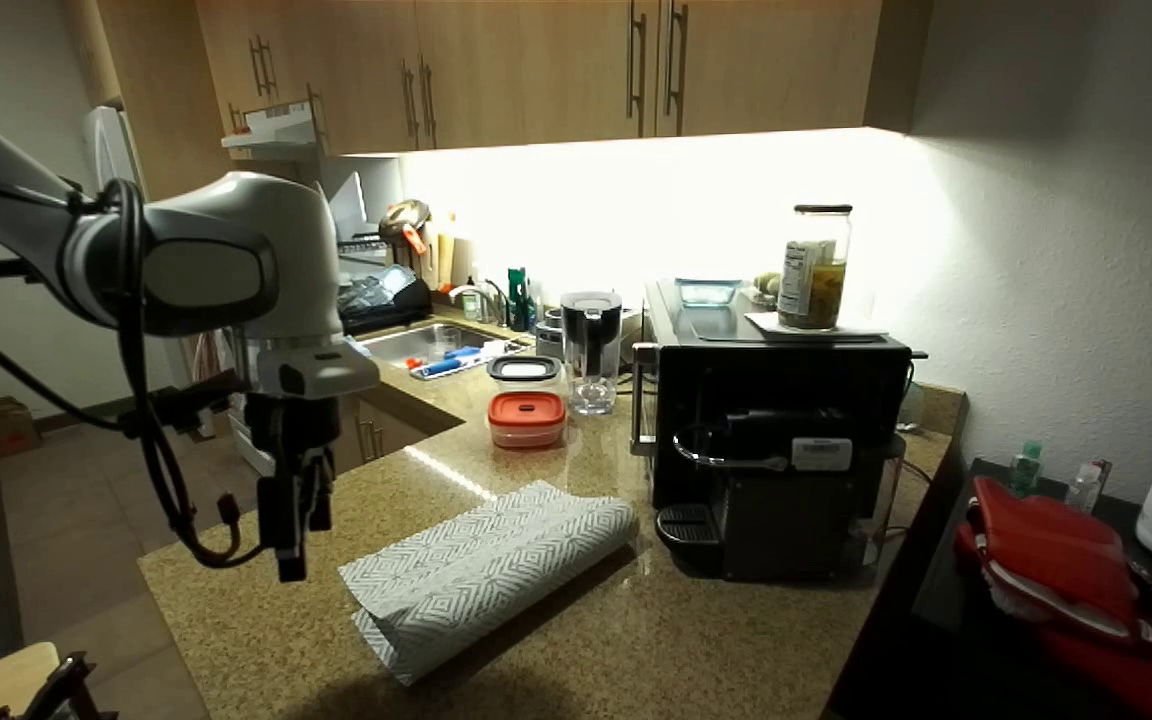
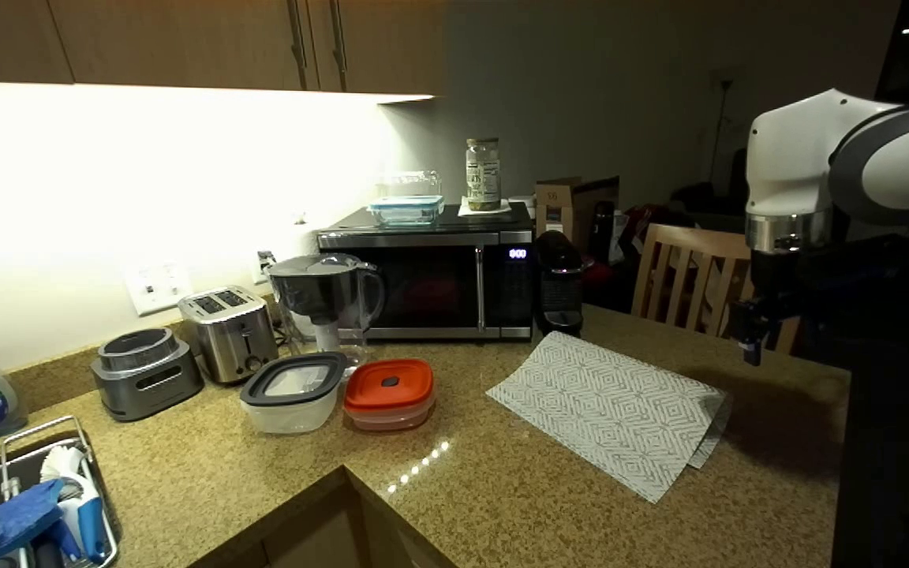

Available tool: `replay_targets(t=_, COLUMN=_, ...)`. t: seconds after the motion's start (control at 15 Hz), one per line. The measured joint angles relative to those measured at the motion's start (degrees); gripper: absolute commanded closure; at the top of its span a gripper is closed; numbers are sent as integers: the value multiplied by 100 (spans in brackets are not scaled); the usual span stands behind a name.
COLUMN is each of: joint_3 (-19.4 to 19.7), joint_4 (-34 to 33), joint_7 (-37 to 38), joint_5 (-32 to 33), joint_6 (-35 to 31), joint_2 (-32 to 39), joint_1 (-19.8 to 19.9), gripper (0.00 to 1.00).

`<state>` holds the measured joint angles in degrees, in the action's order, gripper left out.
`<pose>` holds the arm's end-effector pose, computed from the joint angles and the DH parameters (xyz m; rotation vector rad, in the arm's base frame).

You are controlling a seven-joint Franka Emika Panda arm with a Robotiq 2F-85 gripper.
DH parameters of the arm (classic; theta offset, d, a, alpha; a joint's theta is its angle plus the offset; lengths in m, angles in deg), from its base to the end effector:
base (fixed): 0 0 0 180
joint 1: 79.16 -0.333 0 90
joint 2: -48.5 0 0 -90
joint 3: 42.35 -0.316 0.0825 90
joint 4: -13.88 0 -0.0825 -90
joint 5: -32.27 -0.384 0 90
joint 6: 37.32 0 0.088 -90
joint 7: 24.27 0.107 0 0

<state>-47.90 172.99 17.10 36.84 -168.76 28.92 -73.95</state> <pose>0.3559 -0.0027 0.3011 2.8389 -0.9833 -0.1552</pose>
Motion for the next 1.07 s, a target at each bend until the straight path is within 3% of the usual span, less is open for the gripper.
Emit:
replay_targets(t=0.53, joint_3=95, joint_4=-5, joint_7=517, joint_5=32, joint_6=-635, joint_2=847, joint_1=67, gripper=0)
replay_targets(t=1.07, joint_3=156, joint_4=-19, joint_7=472, joint_5=43, joint_6=-622, joint_2=1050, joint_1=-33, gripper=0)
